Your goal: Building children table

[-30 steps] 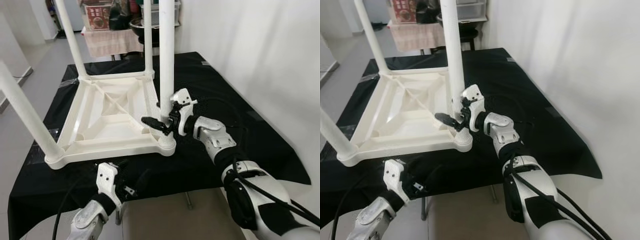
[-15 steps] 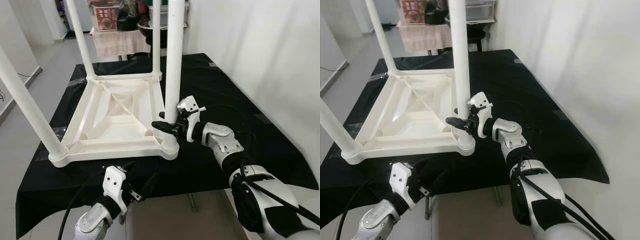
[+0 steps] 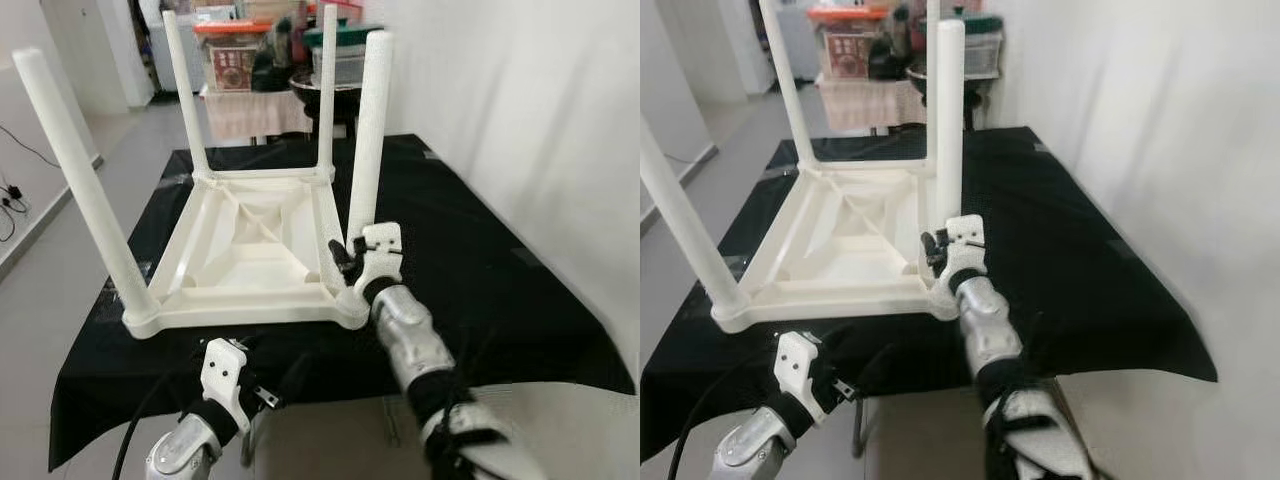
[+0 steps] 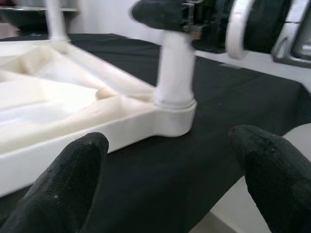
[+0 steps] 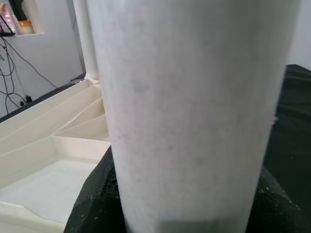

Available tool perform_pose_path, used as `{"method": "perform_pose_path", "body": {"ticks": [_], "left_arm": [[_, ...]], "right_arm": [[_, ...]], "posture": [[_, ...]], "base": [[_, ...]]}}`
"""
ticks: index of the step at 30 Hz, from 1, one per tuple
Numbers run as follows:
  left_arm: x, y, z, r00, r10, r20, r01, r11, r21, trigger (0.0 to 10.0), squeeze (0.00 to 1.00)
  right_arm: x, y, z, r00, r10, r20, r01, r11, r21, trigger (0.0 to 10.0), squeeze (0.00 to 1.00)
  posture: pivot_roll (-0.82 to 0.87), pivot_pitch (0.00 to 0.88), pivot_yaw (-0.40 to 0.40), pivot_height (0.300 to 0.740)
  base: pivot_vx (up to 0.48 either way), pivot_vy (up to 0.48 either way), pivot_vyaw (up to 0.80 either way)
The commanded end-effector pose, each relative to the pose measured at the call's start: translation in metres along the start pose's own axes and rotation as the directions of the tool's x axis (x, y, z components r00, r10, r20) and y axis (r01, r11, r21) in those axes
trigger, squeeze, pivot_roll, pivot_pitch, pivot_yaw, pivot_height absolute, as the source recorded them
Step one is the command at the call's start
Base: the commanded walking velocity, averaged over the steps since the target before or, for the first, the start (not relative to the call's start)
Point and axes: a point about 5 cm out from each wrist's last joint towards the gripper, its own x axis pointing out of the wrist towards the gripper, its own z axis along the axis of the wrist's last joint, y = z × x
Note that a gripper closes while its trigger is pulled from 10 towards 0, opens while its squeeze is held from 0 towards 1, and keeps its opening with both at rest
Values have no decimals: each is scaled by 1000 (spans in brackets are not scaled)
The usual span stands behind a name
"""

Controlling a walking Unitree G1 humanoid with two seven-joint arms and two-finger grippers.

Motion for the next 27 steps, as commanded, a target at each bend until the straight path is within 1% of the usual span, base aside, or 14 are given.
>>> {"method": "perform_pose_path", "body": {"ticks": [1, 4, 5, 6, 7, 13, 14, 15, 16, 19, 20, 25, 26, 27], "left_arm": [[2, 3, 0, 1000, -5, -11, 5, 1000, -1, 10000, 0], [2, 4, 0, 1000, -3, -11, 3, 1000, -4, 10000, 0], [3, 4, 0, 1000, -1, -10, 1, 1000, -4, 10000, 0], [3, 4, 0, 1000, 2, -10, -2, 1000, -3, 10000, 0], [3, 4, 0, 1000, 4, -9, -4, 1000, -3, 10000, 0], [4, 4, 0, 1000, 7, -8, -7, 1000, -6, 10000, 0], [4, 4, 0, 1000, 6, -8, -6, 1000, -7, 10000, 0], [4, 4, 0, 1000, 6, -8, -6, 1000, -7, 10000, 0], [4, 3, 0, 1000, 6, -9, -6, 1000, -8, 10000, 0], [4, 3, 0, 1000, 5, -9, -5, 1000, -8, 10000, 0], [4, 3, 0, 1000, 5, -9, -5, 1000, -8, 10000, 0], [4, 3, 0, 1000, 7, -9, -7, 1000, -7, 10000, 0], [4, 3, 0, 1000, 8, -9, -8, 1000, -7, 10000, 0], [3, 3, -1, 1000, 8, -10, -9, 1000, -7, 10000, 0]], "right_arm": [[-8, 9, -40, 981, 24, -191, -16, 999, 45, 0, 0], [2, 13, -28, 981, 57, -183, -58, 998, 4, 1176, 0], [6, 12, -21, 984, 75, -164, -73, 997, 16, 10000, 0], [9, 13, -14, 985, 104, -141, -103, 995, 17, 10000, 0], [13, 14, -4, 980, 167, -106, -163, 986, 43, 10000, 1000], [17, 11, 28, 929, 369, -13, -369, 929, 24, 10000, 1000], [16, 10, 35, 894, 448, -4, -448, 894, -7, 10000, 824], [16, 10, 35, 894, 448, -4, -448, 894, -7, 10000, 824], [14, 9, 39, 835, 549, -14, -549, 834, -53, 10000, 0], [12, 6, 40, 776, 629, -51, -630, 772, -84, 10000, 0], [9, 4, 41, 714, 694, -97, -701, 705, -112, 10000, 0], [9, 3, 42, 670, 730, -135, -742, 658, -128, 10000, 0], [10, 3, 44, 645, 749, -152, -764, 633, -127, 6314, 0], [11, 4, 47, 631, 761, -151, -775, 621, -112, 0, 0]], "posture": [[5, 0, 15, 740], [6, 0, 16, 740], [10, 0, 13, 740], [10, 0, 13, 740], [20, 0, 7, 740], [20, 0, 5, 740], [22, 0, 3, 740], [22, 0, 3, 740], [25, 0, 2, 740], [34, 0, -4, 740], [40, 0, -6, 740], [47, 0, -10, 740], [55, 0, -11, 740], [57, 0, -12, 740]], "base": [[0, 0, 0], [0, 0, 0], [0, 0, 0], [0, 0, 0], [0, 0, 0], [0, 0, 0], [0, 0, 0], [0, 0, 0], [0, 0, 0], [0, 0, 0], [0, 0, 0], [0, 0, 0], [0, 0, 0], [0, 0, 0]]}}
